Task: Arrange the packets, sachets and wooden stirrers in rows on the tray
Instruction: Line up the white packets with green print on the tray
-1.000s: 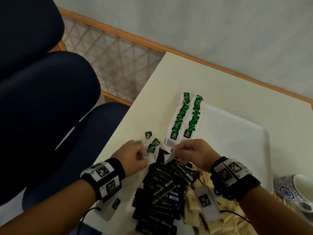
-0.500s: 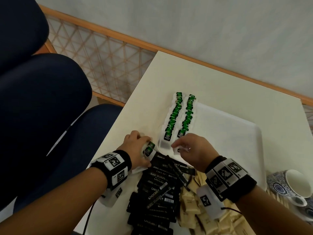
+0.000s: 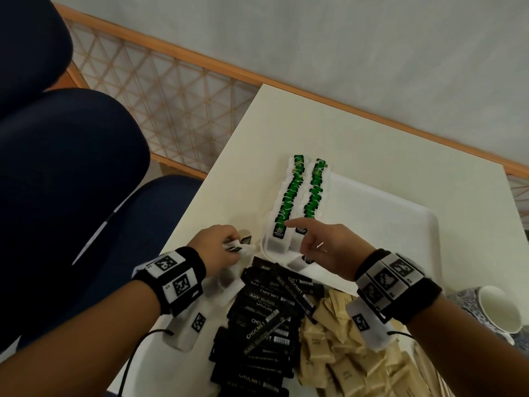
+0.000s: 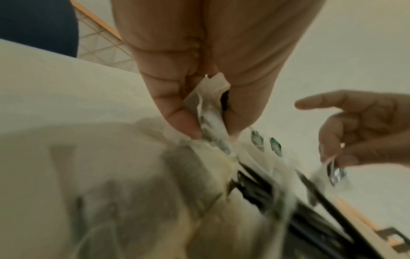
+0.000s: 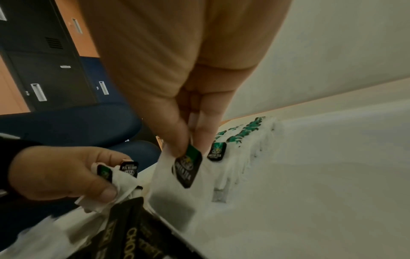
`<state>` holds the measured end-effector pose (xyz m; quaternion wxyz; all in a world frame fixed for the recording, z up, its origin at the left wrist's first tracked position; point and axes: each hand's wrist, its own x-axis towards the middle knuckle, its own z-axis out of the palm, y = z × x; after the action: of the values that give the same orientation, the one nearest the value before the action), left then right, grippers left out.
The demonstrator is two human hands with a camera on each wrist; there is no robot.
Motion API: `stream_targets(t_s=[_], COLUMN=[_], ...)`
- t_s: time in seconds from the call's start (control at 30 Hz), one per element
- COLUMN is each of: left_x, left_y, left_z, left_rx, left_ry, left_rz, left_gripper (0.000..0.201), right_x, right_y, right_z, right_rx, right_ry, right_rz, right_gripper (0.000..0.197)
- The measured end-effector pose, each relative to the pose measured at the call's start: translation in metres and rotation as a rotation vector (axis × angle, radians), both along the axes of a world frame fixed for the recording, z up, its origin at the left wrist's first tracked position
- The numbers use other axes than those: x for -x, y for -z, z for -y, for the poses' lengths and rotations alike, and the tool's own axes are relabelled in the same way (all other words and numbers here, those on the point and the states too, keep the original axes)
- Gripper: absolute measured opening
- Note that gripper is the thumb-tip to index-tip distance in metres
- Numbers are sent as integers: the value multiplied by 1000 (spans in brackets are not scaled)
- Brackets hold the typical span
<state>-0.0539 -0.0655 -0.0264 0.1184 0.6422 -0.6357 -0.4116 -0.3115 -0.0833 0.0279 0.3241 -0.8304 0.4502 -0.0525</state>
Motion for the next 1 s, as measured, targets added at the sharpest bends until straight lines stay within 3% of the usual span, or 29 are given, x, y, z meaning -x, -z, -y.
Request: stream_targets(t_s=[0.13, 0.3, 0.57, 0.7, 0.83, 1.0], left_x=[-6, -4, 4, 10, 18, 27], left_y=[-3, -9, -16, -18, -19, -20], left_z=[5, 9, 9, 8, 7, 5], left_rx=[-82, -153, -208, -214, -227, -219], left_ry=[-128, -147, -141, -118, -82, -97], left_rz=[-194, -317, -376, -386, -421, -480], left_gripper=[15, 11, 10, 9, 9, 22], right_x=[-9, -22, -29, -28, -31, -45], right_y=[-2, -1, 8, 2, -4, -1], right_z=[11, 26, 37, 33, 23, 15], right_rx=[-78, -75, 0, 61, 8, -173], right_ry=[-7, -65, -98, -81, 7, 150], right_rz=[-152, -347, -379, -345, -32, 118], right_gripper=[60, 69, 83, 69, 37, 40])
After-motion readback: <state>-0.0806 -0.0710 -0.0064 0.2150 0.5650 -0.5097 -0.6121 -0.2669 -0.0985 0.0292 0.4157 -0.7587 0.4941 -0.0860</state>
